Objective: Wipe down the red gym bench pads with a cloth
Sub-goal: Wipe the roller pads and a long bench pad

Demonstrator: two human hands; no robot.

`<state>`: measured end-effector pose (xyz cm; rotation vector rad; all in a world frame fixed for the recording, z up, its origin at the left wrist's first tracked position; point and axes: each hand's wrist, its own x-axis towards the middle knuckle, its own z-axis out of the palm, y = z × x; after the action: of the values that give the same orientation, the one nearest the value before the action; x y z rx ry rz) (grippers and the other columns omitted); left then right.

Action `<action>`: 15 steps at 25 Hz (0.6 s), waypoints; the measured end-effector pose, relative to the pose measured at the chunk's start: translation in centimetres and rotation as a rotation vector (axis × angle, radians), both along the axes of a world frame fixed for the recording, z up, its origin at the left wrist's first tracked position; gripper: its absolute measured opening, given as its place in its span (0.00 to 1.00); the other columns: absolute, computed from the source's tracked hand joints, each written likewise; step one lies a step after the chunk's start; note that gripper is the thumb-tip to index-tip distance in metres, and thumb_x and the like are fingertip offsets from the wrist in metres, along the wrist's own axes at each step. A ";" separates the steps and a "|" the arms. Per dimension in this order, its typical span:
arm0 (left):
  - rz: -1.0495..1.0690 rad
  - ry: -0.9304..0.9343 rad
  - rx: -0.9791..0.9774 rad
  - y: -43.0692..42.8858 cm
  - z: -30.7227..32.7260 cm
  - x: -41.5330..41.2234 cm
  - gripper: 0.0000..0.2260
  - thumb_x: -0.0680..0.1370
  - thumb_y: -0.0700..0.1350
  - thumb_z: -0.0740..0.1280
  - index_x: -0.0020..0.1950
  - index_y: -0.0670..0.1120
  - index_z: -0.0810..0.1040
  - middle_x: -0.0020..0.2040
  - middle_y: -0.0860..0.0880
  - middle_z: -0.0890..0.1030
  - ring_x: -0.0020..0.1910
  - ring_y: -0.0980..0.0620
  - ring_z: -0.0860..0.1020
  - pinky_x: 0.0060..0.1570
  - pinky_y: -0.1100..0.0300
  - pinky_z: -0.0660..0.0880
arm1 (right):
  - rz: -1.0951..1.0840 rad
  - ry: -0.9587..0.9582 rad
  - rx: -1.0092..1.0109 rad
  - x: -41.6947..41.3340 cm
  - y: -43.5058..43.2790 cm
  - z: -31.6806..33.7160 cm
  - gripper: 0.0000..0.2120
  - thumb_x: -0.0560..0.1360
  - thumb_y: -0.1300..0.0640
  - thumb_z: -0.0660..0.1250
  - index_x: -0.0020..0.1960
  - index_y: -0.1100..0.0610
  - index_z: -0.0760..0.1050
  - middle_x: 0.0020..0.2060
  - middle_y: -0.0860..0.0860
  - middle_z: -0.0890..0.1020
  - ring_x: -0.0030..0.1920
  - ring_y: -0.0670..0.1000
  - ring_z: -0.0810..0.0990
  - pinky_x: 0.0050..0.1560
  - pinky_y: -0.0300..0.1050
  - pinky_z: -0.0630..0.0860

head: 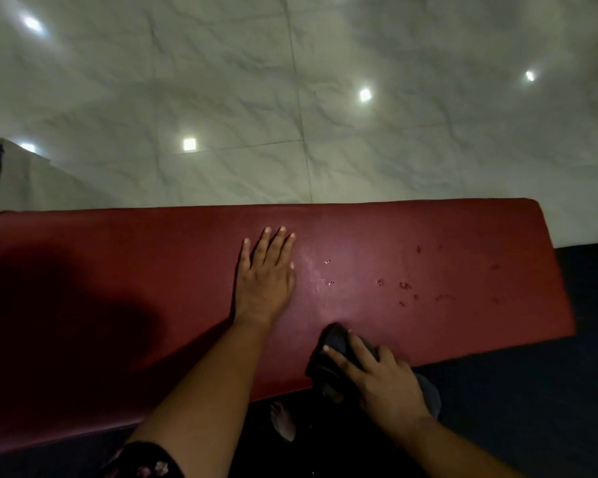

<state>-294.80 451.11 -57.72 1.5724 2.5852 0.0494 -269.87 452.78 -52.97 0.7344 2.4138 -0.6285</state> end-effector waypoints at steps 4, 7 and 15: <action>0.022 0.003 -0.043 0.4 0.2 0.1 0.26 0.76 0.49 0.52 0.74 0.49 0.69 0.73 0.50 0.70 0.74 0.48 0.65 0.72 0.42 0.57 | 0.017 0.142 0.212 -7.8 7.3 0.9 0.39 0.65 0.51 0.77 0.72 0.41 0.66 0.68 0.54 0.70 0.43 0.59 0.77 0.27 0.45 0.71; 0.025 0.008 -0.057 0.3 0.3 0.4 0.26 0.77 0.50 0.52 0.74 0.49 0.69 0.73 0.50 0.70 0.74 0.48 0.65 0.72 0.42 0.59 | -0.021 0.172 0.306 -14.6 14.0 -0.1 0.26 0.80 0.49 0.58 0.76 0.40 0.56 0.72 0.51 0.61 0.54 0.60 0.71 0.35 0.47 0.68; 0.015 0.082 -0.066 1.5 1.5 0.9 0.28 0.71 0.51 0.57 0.72 0.52 0.71 0.71 0.49 0.69 0.63 0.44 0.69 0.65 0.41 0.66 | -0.329 0.120 0.216 -17.2 18.1 -2.3 0.27 0.80 0.56 0.59 0.76 0.41 0.58 0.69 0.55 0.65 0.56 0.62 0.73 0.42 0.48 0.67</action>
<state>-293.89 452.59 -56.22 1.5635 2.6311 -0.1007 -287.08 470.92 -55.28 1.2339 2.5176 -0.5537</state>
